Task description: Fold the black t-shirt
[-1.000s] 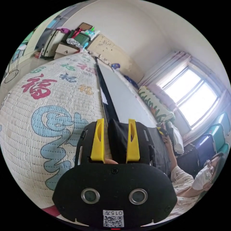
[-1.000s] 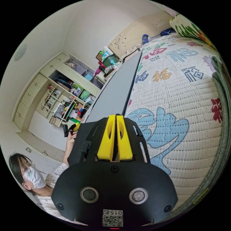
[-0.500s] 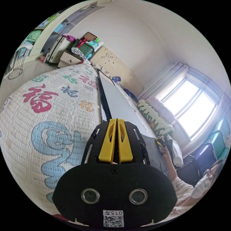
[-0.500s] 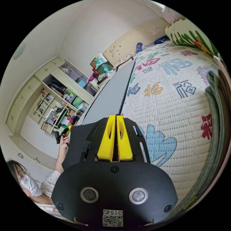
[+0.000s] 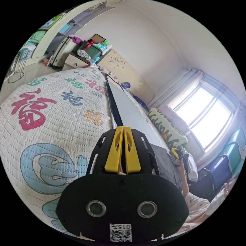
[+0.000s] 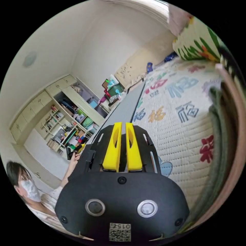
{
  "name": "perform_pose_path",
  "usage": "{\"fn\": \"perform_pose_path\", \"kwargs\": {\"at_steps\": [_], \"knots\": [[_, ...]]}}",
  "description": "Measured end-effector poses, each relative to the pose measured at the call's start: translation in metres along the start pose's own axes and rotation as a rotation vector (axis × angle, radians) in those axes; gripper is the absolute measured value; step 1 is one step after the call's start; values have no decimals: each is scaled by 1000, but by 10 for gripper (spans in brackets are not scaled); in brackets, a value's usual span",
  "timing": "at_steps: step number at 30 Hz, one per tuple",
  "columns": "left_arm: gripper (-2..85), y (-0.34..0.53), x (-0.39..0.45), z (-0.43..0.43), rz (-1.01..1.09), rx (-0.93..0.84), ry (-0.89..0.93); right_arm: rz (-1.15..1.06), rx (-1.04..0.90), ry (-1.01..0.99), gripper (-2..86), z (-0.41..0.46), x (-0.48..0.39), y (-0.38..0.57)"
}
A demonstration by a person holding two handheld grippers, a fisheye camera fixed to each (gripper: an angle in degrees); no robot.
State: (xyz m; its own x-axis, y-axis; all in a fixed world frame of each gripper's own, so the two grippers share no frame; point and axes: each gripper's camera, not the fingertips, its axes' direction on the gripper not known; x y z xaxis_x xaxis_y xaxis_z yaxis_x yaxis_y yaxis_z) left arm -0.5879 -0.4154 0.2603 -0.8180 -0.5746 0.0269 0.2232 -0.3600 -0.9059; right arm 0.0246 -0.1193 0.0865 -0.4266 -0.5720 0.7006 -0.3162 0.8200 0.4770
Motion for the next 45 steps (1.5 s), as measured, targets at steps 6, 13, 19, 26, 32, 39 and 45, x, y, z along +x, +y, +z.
{"fn": "perform_pose_path", "kwargs": {"at_steps": [6, 13, 19, 26, 32, 39, 45], "knots": [[68, 7, 12, 25, 9, -53, 12, -561, -185, 0, 79, 4, -190, 220], [62, 8, 18, 67, 16, -115, -8, -972, -674, -131, 97, 128, -299, 523], [4, 5, 15, 108, 17, -185, -99, -1155, -790, -152, 97, 196, -269, 729], [-6, 2, -6, 135, 39, -223, -148, -1063, -909, -133, 79, 234, -133, 828], [-7, 4, -55, 133, 15, -210, -109, -1042, -943, -126, 36, 223, -23, 885], [-7, 15, -120, 117, 25, -191, -105, -1113, -920, -49, 90, 195, 75, 927], [-7, 32, -196, 91, 21, -175, -92, -1079, -902, -70, 19, 165, 144, 920]]}}
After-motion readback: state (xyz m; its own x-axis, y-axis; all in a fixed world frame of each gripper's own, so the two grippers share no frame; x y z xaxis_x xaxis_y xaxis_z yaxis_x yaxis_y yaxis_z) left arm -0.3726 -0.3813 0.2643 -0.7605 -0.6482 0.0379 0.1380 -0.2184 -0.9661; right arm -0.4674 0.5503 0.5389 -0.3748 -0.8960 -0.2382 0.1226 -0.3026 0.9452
